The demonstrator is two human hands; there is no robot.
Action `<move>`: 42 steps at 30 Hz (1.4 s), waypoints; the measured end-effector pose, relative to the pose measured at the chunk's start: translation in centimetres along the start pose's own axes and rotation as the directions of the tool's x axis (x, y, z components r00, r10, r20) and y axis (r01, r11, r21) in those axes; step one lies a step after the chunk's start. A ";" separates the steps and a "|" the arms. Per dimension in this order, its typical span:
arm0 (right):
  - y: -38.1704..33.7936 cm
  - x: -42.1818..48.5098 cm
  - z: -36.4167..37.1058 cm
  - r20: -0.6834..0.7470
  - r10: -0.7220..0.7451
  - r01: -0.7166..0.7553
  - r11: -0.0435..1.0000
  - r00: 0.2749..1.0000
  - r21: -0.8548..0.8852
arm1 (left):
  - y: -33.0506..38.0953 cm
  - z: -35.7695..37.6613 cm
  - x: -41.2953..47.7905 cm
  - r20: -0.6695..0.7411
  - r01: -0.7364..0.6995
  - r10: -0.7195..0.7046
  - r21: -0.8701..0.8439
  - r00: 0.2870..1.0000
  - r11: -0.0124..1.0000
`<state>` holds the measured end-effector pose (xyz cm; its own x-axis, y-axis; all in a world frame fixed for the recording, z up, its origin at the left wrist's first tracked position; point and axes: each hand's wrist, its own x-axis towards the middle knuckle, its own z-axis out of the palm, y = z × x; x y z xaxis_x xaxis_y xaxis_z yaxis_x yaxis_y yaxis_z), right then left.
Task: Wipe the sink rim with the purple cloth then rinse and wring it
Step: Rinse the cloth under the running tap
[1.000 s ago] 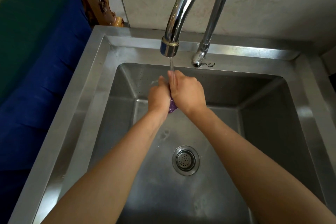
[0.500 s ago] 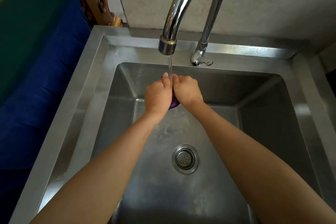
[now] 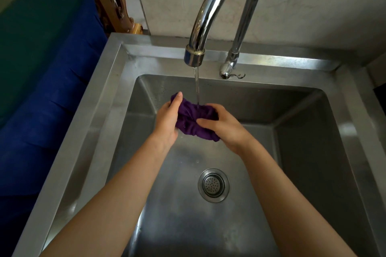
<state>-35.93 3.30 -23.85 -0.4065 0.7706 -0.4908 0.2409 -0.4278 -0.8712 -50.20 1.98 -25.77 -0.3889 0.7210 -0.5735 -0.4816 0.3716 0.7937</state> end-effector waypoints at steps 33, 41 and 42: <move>-1.1 0.4 -2.5 -0.131 -0.374 0.253 0.806 0.918 -0.535 | 1.6 -2.1 -1.2 0.419 -0.315 0.119 0.435 0.900 0.843; -1.1 0.4 -3.5 -0.079 -0.326 0.294 0.916 0.942 -0.274 | 1.9 -2.3 -1.7 0.472 -0.312 0.113 0.368 0.874 0.876; -0.9 0.4 -3.8 -0.019 -0.309 0.291 0.913 0.951 -0.287 | 2.0 -2.3 -1.8 0.447 -0.308 0.131 0.350 0.885 0.885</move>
<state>-32.97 5.80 -23.18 -0.4440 0.8740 -0.1976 0.3544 -0.0313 -0.9346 -52.24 0.06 -23.59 -0.0566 0.9482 -0.3126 -0.0316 0.3113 0.9498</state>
